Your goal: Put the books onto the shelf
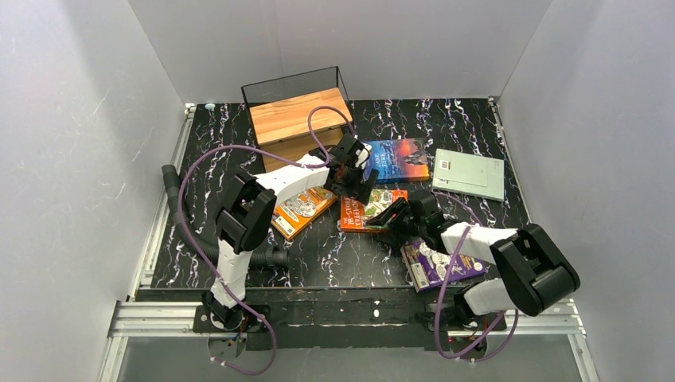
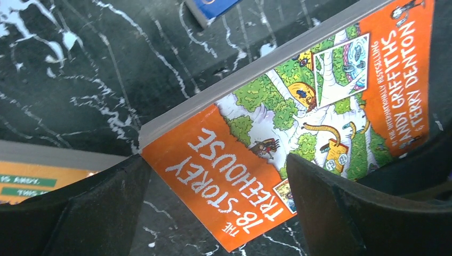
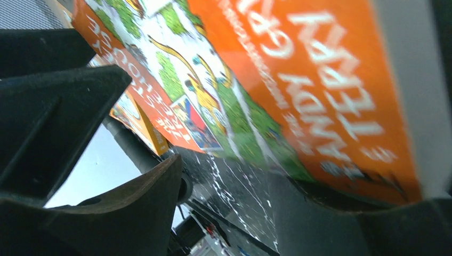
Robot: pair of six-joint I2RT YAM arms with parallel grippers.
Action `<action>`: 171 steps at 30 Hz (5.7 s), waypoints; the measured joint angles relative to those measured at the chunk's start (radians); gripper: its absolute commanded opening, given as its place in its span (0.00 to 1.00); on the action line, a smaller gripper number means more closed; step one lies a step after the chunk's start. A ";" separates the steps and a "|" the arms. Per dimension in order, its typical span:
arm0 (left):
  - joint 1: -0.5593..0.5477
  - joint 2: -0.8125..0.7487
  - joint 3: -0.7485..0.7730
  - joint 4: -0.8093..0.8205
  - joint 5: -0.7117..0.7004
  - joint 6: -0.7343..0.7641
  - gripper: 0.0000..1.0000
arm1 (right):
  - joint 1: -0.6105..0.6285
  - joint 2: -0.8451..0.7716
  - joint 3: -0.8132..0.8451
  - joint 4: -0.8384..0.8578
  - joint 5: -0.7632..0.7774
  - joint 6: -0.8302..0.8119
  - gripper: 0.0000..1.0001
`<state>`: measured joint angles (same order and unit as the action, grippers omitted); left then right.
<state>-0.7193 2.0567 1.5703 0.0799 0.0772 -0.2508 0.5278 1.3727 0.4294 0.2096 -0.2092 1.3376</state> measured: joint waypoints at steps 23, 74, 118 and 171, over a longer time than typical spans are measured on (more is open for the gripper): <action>-0.010 -0.193 -0.298 0.084 0.259 -0.101 0.98 | -0.270 -0.155 -0.003 -0.083 0.151 -0.137 0.73; 0.056 0.084 0.045 -0.024 0.268 0.111 0.96 | -0.261 0.041 -0.148 0.397 -0.030 -0.025 0.73; 0.068 -0.168 -0.158 0.207 0.398 -0.442 0.00 | -0.269 -0.023 -0.203 0.517 -0.155 0.022 0.70; 0.446 -0.222 0.442 -0.627 -0.537 -0.013 0.74 | -0.275 -0.554 -0.021 -0.320 0.012 -0.343 0.01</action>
<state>-0.2729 1.8343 2.0121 -0.5468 -0.4595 -0.2634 0.2527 0.8192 0.4084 -0.1108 -0.1970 0.9947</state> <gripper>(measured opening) 0.790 0.336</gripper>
